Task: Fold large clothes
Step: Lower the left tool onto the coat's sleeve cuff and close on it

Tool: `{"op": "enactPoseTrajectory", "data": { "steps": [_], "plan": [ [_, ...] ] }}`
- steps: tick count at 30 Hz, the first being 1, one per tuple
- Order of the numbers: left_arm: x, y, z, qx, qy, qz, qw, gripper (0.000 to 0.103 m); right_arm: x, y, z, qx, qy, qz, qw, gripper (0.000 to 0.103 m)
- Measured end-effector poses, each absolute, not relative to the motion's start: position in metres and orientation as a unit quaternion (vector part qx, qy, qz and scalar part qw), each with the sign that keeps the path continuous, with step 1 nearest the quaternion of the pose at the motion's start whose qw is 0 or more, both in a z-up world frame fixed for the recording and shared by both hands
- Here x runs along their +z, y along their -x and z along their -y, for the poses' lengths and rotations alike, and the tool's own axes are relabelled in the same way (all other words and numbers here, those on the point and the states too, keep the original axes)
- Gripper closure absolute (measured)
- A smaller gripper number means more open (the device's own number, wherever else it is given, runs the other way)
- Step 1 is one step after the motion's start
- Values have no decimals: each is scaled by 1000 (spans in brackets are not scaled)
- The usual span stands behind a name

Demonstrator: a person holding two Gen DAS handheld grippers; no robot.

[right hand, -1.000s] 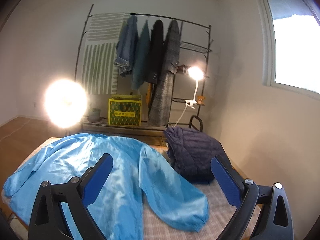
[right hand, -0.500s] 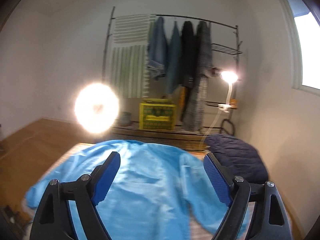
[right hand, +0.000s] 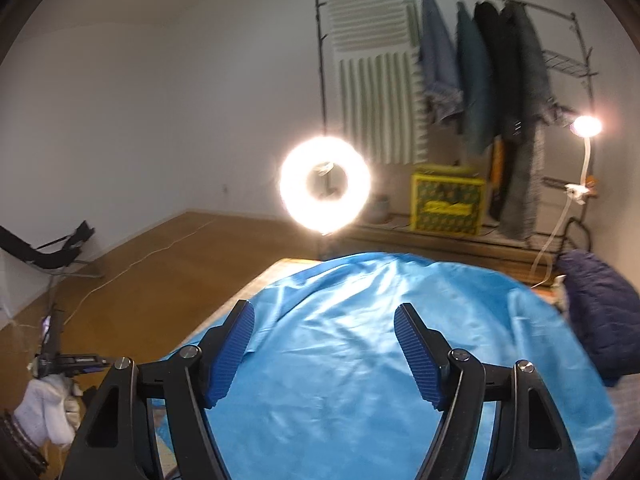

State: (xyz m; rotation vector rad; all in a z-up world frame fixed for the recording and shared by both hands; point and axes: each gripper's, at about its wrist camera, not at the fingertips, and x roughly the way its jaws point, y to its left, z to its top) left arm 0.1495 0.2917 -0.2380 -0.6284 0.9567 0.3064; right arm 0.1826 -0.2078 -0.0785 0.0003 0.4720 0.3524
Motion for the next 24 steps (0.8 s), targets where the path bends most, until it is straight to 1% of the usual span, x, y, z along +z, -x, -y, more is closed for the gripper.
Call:
{"op": "enactPoseTrajectory", "data": {
  "steps": [3,7,11,13,15,21,24],
  "plan": [
    [-247,-159,-287,148,304,-461,821,46,-94,-199,196,197,-14,-252,947,28],
    [-267,-166,-288,149,350,-454,806,46,-119,-212,192,221,-39,-279,934,28],
    [-292,-177,-298,159,371,-462,789,46,-140,-224,191,222,-26,-316,922,27],
    [-301,-181,-305,159,395,-460,779,46,-143,-230,195,223,-26,-320,920,19],
    [-308,-186,-311,157,410,-456,774,46,-143,-234,199,222,-34,-322,920,16],
    [-325,-205,-311,159,401,-475,767,46,-152,-257,207,209,-62,-349,911,16],
    [-332,-208,-314,161,402,-480,763,46,-154,-264,203,206,-57,-350,912,16]
  ]
}}
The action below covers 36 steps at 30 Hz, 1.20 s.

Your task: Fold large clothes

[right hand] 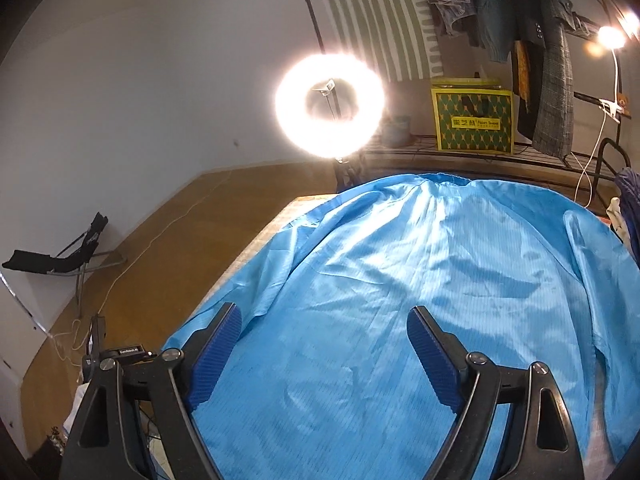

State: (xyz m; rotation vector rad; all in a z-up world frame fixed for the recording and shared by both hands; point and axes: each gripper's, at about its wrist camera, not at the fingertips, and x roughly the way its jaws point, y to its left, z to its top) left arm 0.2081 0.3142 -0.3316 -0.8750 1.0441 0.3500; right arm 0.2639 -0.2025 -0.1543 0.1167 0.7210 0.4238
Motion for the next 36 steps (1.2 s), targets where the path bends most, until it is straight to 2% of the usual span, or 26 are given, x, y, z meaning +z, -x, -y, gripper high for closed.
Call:
{"op": "enactPoseTrajectory", "data": {
  "steps": [4,6,7,8,14,19,24,31,36],
  "plan": [
    [-334,-214,-310,170,372,-488,771,48,-155,-268,196,202,-42,-349,914,16],
    [-333,-218,-306,171,346,-492,780,69,-157,-271,194,200,-40,-352,914,16],
    [-334,-219,-306,166,342,-493,783,88,-159,-272,195,199,-40,-353,913,16],
    [-334,-220,-306,158,343,-492,784,91,-160,-274,195,198,-41,-356,913,16],
    [-305,-217,-303,141,324,-444,823,94,-171,-279,199,195,-34,-368,908,21],
    [-258,-209,-273,106,270,-388,875,95,-185,-287,209,182,-44,-393,900,38],
    [-218,-193,-212,11,217,-348,912,95,-197,-293,217,176,-61,-414,891,47],
    [-211,-176,-124,-119,175,-361,908,95,-211,-299,222,186,-92,-437,875,52],
    [-231,-164,-69,-166,79,-398,898,95,-222,-303,225,199,-114,-454,861,54]
  ]
}}
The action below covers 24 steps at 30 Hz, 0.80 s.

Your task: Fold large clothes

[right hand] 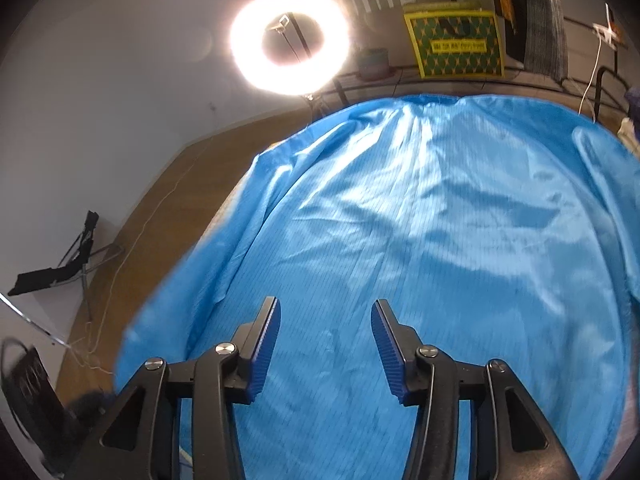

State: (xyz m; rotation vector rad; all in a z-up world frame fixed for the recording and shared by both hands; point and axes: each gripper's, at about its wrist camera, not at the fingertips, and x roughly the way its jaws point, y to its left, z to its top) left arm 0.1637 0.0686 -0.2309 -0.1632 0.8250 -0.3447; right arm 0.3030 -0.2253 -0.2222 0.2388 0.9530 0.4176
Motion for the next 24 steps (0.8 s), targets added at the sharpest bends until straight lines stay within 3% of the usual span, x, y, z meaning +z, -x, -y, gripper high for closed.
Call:
{"op": "enactPoseTrajectory", "data": {
  "steps": [16,17,18,20,22,24],
  "plan": [
    [-261,-128,-40,-183,-22,-435,882,93,-289,-316,164,278,-151,-557,768,55],
    [-264,-127,-38,-186,-27,-446,875,90,-295,-316,160,278,-149,-565,762,57],
    [-266,-126,-36,-185,-31,-453,872,88,-302,-317,156,278,-145,-573,757,66],
    [-268,-121,-36,-191,-29,-463,865,68,-312,-317,152,280,-140,-586,748,74],
    [-265,-115,-41,-198,-11,-463,864,59,-319,-316,150,282,-137,-595,740,89],
    [-256,-105,-55,-208,30,-454,866,59,-324,-314,150,283,-133,-602,735,96]
  ]
}}
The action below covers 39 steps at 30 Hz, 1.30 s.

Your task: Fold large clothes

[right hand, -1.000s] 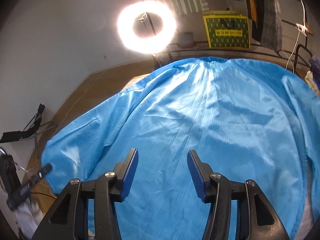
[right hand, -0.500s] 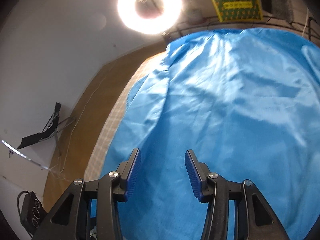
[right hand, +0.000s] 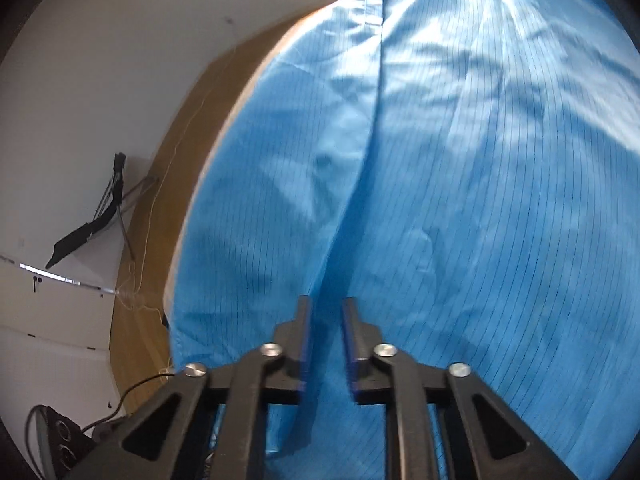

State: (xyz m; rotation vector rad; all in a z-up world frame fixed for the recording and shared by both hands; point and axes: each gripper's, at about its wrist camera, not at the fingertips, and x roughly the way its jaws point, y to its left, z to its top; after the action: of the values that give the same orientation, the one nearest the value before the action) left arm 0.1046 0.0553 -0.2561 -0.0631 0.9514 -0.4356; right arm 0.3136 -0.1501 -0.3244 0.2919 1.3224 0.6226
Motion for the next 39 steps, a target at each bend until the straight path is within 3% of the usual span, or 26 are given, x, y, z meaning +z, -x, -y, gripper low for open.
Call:
{"op": "enactPoseTrajectory", "data": {
  "steps": [6,8,9,10,12,14,15,16,17,21,27,33,39],
  "plan": [
    [-254,-103,-124,-120,169,-445,871,57,-321,-302,153,282,-100,-598,743,100],
    [-263,-109,-142,-83,192,-457,865,57,-320,-301,157,290,-111,-596,740,96],
    [-270,-113,-150,-72,211,-467,856,57,-319,-300,160,290,-118,-595,740,87],
    [-274,-116,-153,-74,225,-473,849,57,-319,-300,161,288,-122,-597,739,57],
    [-285,-123,-158,-89,266,-488,827,57,-317,-300,171,286,-143,-600,733,31],
    [-294,-132,-156,-95,284,-502,812,57,-314,-296,176,298,-157,-600,726,38],
    [-301,-139,-153,-93,287,-513,804,59,-314,-294,172,302,-150,-602,724,47],
    [-305,-142,-148,-95,290,-517,800,78,-316,-291,166,302,-136,-605,724,59],
    [-310,-147,-144,-100,294,-526,792,99,-317,-288,163,301,-126,-608,724,64],
    [-305,-151,-140,-92,277,-520,803,103,-332,-278,152,306,-113,-625,710,102],
    [-252,-126,-181,-53,290,-425,856,103,-304,-261,146,358,-168,-584,709,103],
    [-307,-134,-151,-50,235,-534,811,103,-311,-240,141,310,-97,-603,729,103],
    [-300,-134,-133,-58,195,-529,824,103,-315,-220,143,293,-53,-615,730,103]
  ]
}}
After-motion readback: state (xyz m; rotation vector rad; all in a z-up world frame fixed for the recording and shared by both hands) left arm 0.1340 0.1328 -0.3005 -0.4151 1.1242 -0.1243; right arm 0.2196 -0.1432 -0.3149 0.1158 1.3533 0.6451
